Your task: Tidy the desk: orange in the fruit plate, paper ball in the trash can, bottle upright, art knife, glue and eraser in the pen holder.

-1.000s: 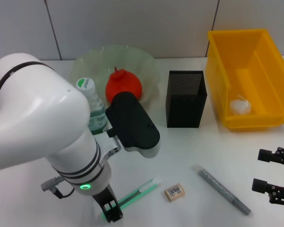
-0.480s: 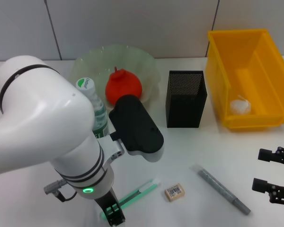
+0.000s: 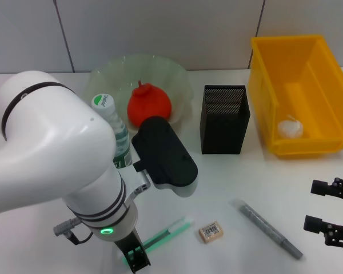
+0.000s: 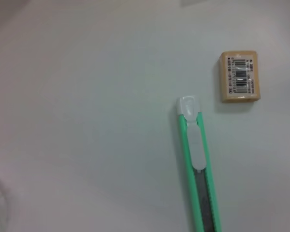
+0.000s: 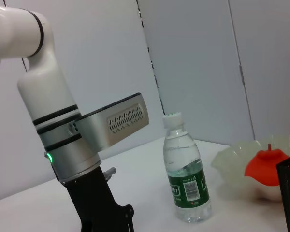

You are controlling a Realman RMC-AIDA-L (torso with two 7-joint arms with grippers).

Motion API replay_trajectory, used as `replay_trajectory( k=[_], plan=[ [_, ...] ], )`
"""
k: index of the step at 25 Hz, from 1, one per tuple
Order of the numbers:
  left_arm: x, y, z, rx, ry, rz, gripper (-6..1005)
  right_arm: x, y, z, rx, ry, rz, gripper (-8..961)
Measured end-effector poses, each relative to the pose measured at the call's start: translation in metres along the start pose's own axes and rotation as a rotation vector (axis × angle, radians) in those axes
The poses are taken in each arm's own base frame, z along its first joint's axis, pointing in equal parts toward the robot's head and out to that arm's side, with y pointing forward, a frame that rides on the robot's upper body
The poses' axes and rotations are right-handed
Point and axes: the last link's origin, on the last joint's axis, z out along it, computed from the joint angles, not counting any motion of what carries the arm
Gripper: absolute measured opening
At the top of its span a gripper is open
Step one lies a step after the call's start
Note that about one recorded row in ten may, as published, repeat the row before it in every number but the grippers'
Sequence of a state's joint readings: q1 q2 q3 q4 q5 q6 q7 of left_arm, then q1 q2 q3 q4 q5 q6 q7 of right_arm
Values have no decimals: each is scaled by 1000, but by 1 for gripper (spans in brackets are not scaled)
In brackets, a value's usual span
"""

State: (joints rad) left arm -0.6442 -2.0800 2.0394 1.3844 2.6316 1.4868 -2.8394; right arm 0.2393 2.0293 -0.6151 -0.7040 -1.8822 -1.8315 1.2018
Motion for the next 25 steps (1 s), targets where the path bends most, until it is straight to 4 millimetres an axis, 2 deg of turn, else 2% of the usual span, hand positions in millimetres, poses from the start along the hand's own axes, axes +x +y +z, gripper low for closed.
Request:
replay_trajectory(
  k=[5, 8, 12, 17, 20, 25],
  plan=[
    [0, 1, 1, 5, -3, 7, 254, 0, 0, 0, 0, -1, 3, 810],
    [0, 1, 1, 6, -5, 10, 185, 0, 0, 0, 0, -1, 7, 810],
    [0, 3, -1, 4, 1, 10, 185, 1, 0, 0, 0, -1, 12, 810],
    [1, -3, -14, 0, 48, -16, 185, -1, -1, -3, 10, -13, 13, 810],
    [-5, -17, -29, -13, 107, -62, 185, -3, -1, -8, 24, -34, 17, 810],
    [-9, -29, -41, -105, 208, -107, 185, -6, -1, -11, 24, -48, 66, 810]
  ],
)
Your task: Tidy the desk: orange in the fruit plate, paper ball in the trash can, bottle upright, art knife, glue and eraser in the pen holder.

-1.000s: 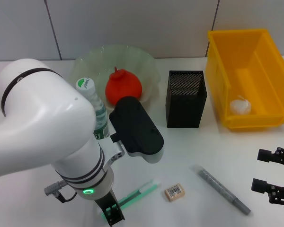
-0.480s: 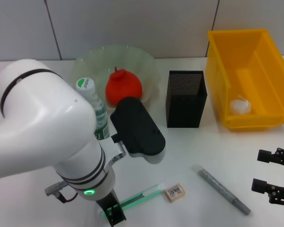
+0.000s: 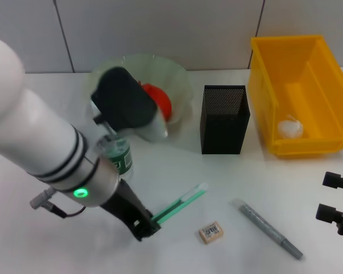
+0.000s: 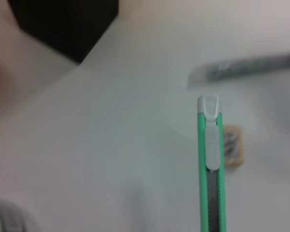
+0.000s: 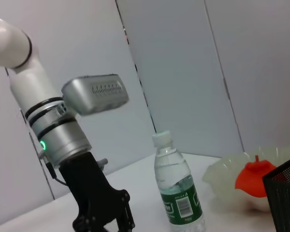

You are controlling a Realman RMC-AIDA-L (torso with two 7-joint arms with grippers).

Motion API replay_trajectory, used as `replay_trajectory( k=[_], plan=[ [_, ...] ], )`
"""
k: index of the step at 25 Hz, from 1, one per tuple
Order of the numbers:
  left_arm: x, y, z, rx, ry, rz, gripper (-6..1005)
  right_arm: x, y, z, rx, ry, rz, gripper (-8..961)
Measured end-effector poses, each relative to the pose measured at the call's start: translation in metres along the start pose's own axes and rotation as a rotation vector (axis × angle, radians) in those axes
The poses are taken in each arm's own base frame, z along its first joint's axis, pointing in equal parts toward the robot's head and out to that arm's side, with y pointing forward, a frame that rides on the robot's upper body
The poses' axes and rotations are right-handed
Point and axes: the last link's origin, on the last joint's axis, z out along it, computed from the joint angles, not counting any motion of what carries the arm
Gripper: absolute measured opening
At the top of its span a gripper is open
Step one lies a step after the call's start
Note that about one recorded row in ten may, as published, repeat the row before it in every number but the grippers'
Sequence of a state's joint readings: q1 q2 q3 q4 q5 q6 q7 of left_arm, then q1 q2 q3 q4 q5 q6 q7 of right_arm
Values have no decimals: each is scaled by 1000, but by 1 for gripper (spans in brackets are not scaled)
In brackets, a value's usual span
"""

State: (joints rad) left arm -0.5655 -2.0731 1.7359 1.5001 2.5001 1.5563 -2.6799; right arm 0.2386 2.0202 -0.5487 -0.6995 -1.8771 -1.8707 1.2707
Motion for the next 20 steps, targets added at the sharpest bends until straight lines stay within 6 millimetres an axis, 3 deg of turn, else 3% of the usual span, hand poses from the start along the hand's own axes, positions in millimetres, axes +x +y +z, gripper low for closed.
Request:
replay_trajectory(
  k=[7, 13, 15, 20],
  plan=[
    [5, -5, -17, -213, 220, -21, 186, 3, 4, -1, -25, 3, 34, 810],
    [5, -5, -17, -213, 220, -21, 186, 7, 10, -14, -19, 5, 58, 810],
    [19, -15, -42, -258, 556, 32, 186, 7, 12, -21, -4, -2, 58, 810],
    [21, -19, -44, -235, 654, 40, 186, 4, 12, -37, 39, -14, 74, 810]
  ],
)
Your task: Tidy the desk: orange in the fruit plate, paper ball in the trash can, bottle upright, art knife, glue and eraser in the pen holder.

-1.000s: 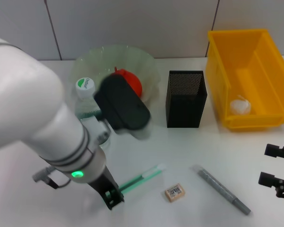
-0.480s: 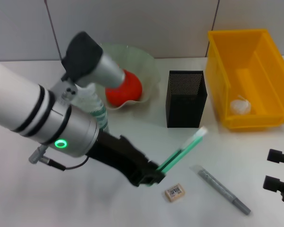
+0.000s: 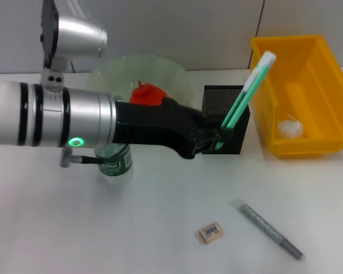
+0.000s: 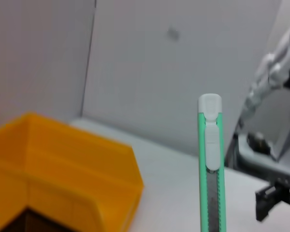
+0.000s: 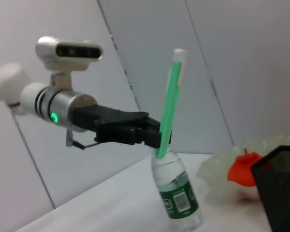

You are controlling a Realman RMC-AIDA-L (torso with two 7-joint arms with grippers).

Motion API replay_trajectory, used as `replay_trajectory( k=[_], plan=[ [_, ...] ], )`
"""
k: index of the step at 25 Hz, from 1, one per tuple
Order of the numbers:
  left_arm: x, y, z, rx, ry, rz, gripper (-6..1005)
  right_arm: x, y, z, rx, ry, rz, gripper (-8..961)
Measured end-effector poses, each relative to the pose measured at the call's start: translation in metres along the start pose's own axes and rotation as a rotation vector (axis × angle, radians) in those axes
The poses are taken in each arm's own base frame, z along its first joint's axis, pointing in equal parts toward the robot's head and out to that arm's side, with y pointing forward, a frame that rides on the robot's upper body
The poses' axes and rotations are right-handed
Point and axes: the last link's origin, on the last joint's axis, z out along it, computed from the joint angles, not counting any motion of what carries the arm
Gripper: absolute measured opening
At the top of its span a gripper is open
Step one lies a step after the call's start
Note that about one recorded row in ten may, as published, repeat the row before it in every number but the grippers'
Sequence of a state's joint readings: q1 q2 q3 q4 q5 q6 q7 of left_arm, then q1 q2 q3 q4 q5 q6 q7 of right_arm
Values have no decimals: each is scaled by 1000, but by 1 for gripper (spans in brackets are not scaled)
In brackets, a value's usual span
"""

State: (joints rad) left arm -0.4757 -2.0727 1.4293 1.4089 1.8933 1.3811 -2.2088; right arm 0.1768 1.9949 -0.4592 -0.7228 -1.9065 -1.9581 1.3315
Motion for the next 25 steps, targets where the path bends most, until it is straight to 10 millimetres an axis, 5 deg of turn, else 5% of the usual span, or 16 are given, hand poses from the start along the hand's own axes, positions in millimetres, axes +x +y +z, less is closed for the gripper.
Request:
replay_trajectory(
  k=[2, 10, 25],
  plan=[
    [-5, -8, 16, 7, 184, 51, 186, 0, 0, -1, 4, -2, 3, 810],
    [-5, -18, 53, 55, 343, 72, 185, -4, -2, -5, 14, 2, 29, 810],
    [5, -27, 98, 317, 356, 82, 186, -6, -4, -2, 10, 0, 27, 810]
  ],
)
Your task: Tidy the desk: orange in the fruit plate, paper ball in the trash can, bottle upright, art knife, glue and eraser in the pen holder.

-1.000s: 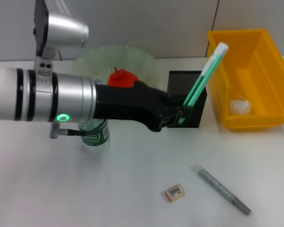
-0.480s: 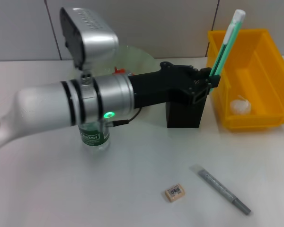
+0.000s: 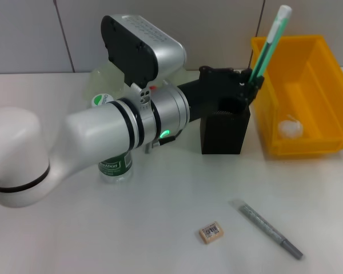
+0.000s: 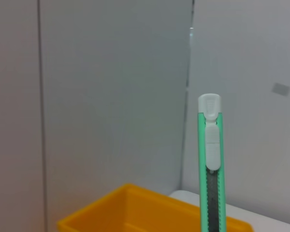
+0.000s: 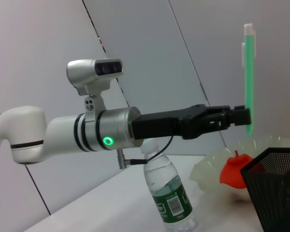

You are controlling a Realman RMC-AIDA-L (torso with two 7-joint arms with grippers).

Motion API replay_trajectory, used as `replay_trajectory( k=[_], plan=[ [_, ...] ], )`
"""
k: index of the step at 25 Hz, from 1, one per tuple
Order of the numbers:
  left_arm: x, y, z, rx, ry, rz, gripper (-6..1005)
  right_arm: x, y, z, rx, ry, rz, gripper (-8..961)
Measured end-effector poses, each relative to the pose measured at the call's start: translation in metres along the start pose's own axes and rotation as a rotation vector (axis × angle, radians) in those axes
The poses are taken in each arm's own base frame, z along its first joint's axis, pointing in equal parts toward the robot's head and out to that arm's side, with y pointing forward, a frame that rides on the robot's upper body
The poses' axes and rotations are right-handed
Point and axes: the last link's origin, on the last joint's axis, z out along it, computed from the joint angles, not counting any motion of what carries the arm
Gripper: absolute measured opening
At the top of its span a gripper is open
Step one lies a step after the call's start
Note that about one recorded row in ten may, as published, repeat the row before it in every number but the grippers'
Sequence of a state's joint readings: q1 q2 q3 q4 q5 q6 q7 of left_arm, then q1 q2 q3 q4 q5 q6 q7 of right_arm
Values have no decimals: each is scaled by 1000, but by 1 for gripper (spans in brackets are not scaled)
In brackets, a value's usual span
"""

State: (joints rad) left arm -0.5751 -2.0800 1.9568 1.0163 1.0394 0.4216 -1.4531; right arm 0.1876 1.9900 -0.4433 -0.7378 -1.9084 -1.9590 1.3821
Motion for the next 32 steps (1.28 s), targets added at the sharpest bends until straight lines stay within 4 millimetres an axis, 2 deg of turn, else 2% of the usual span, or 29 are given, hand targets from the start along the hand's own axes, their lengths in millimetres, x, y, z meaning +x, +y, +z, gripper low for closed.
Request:
replay_trajectory(
  k=[8, 15, 30, 32],
  plan=[
    [-6, -13, 11, 79, -25, -31, 185, -3, -1, 5, -15, -3, -7, 810],
    [-13, -22, 10, 118, -24, -50, 186, -4, -2, 10, -25, -1, -12, 810],
    [-18, -25, 12, 123, -45, -63, 186, -8, -4, 15, -34, -2, -21, 807],
    [-18, -28, 12, 131, -44, -81, 263, -8, -4, 15, -34, -3, -20, 804]
  ],
)
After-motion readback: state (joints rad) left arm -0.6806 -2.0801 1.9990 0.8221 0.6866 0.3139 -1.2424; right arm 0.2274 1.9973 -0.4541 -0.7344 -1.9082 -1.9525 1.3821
